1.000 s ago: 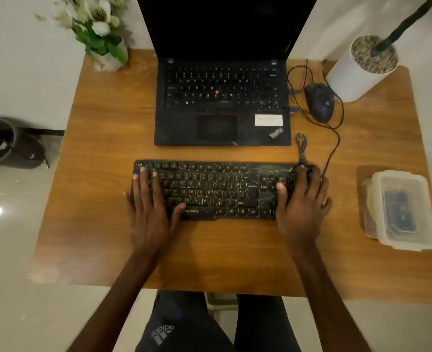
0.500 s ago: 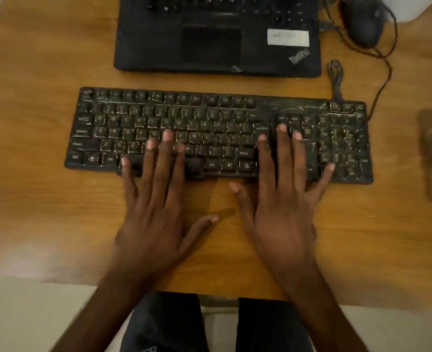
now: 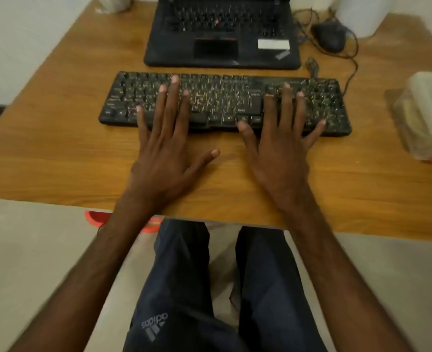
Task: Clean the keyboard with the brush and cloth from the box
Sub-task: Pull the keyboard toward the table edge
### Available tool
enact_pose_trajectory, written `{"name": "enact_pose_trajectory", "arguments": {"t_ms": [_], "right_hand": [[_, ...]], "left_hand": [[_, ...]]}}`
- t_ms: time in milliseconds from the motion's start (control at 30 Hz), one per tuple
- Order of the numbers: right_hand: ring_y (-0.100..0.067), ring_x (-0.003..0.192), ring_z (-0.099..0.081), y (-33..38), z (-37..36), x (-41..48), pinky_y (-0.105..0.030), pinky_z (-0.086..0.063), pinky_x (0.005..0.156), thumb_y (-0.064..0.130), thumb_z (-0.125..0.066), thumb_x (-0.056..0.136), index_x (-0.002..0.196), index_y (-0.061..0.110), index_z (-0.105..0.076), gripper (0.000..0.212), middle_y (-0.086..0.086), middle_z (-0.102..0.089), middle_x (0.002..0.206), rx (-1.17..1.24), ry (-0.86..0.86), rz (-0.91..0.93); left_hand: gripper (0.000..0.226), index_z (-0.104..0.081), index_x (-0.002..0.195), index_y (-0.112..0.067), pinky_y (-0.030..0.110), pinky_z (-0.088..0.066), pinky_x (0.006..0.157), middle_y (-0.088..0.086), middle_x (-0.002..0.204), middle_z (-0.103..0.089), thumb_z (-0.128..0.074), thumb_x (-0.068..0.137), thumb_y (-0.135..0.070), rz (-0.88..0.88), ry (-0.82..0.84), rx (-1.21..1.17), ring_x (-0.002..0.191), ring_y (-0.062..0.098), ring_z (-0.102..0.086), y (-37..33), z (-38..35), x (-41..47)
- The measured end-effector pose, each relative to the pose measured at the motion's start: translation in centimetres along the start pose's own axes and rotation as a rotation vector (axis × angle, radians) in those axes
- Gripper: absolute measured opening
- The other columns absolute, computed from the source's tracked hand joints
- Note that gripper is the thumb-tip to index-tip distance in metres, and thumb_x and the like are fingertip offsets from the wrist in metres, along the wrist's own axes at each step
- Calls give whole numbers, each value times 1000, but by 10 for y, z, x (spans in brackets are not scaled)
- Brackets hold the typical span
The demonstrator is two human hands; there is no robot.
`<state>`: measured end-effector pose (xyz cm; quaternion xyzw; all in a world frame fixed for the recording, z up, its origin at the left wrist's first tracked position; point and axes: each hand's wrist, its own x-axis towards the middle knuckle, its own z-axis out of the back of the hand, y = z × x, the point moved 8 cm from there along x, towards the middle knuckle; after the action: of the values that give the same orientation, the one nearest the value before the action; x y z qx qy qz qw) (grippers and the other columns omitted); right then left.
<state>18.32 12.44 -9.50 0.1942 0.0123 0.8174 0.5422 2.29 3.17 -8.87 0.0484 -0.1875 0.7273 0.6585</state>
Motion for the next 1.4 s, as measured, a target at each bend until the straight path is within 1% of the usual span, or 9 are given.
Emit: {"name": "enact_pose_trajectory", "arguments": {"t_ms": [167, 433, 567, 700, 867, 1000, 1033, 1233, 1400], "right_hand": [[-32, 150, 0, -11, 4, 3, -74, -2, 110, 63, -23, 98, 151, 15, -30, 72, -10, -8, 164, 59, -10, -102], [-34, 150, 1, -46, 7, 9, -75, -1, 109, 70, -18, 95, 151, 18, -27, 77, -9, -6, 164, 43, -6, -202], [-33, 150, -1, -52, 4, 7, -75, -3, 109, 76, -16, 92, 153, 23, -22, 81, -8, -6, 164, -2, 25, -229], [-34, 150, 1, -54, 9, 6, -74, -7, 109, 76, -23, 92, 151, 23, -26, 79, -9, -5, 164, 23, 2, -261], [-33, 150, 0, -65, 14, 11, -73, -9, 108, 74, -26, 92, 150, 18, -27, 81, -9, -7, 164, 132, -61, -326], [-33, 148, -11, -77, 13, 20, -69, -12, 112, 67, -32, 94, 149, 15, -31, 75, -12, -16, 162, 150, -69, -362], [-33, 148, -11, -79, 14, 21, -68, -12, 113, 65, -35, 95, 148, 14, -33, 73, -12, -17, 162, 165, -74, -358], [-35, 147, -13, -78, 21, 8, -61, -16, 115, 56, -42, 96, 146, 16, -37, 64, -17, -19, 160, 179, -71, -352], [-35, 147, -15, -84, 33, -24, -59, -16, 115, 57, -44, 96, 147, 16, -37, 66, -18, -21, 159, 179, -110, -340]], "left_hand": [[99, -2, 159, -7, 62, 2, 120, 7, 166, 15, -27, 92, -75, 64, 1, -13, 152, 22, 17, 8, -1, 1], [94, 1, 159, -9, 61, -3, 121, 8, 165, 20, -23, 94, -74, 237, -53, 0, 151, 23, 20, 29, 1, -1], [97, 5, 159, -12, 56, 4, 120, 5, 164, 24, -24, 92, -76, 271, -47, 24, 150, 21, 22, 32, -5, -5], [96, 1, 159, -10, 52, 7, 118, 6, 164, 22, -31, 94, -74, 417, -90, -84, 151, 23, 22, 49, -1, -2], [92, -9, 157, -3, 61, -6, 119, 21, 164, 9, -33, 95, -67, 633, -222, -133, 152, 36, 7, 100, 14, 7], [91, -23, 151, 4, 58, -23, 117, 32, 150, -34, -27, 96, -69, 717, -210, -162, 141, 44, -30, 120, 11, 6], [90, -24, 151, 4, 56, -26, 116, 32, 147, -38, -28, 97, -68, 705, -206, -188, 138, 43, -33, 119, 12, 7], [86, -15, 154, 2, 53, -27, 113, 32, 147, -34, -35, 98, -61, 650, -194, -224, 138, 42, -27, 94, 19, -18], [91, -17, 153, 1, 54, -27, 111, 32, 143, -36, -32, 94, -68, 627, -186, -199, 134, 43, -30, 81, 22, -50]]}}
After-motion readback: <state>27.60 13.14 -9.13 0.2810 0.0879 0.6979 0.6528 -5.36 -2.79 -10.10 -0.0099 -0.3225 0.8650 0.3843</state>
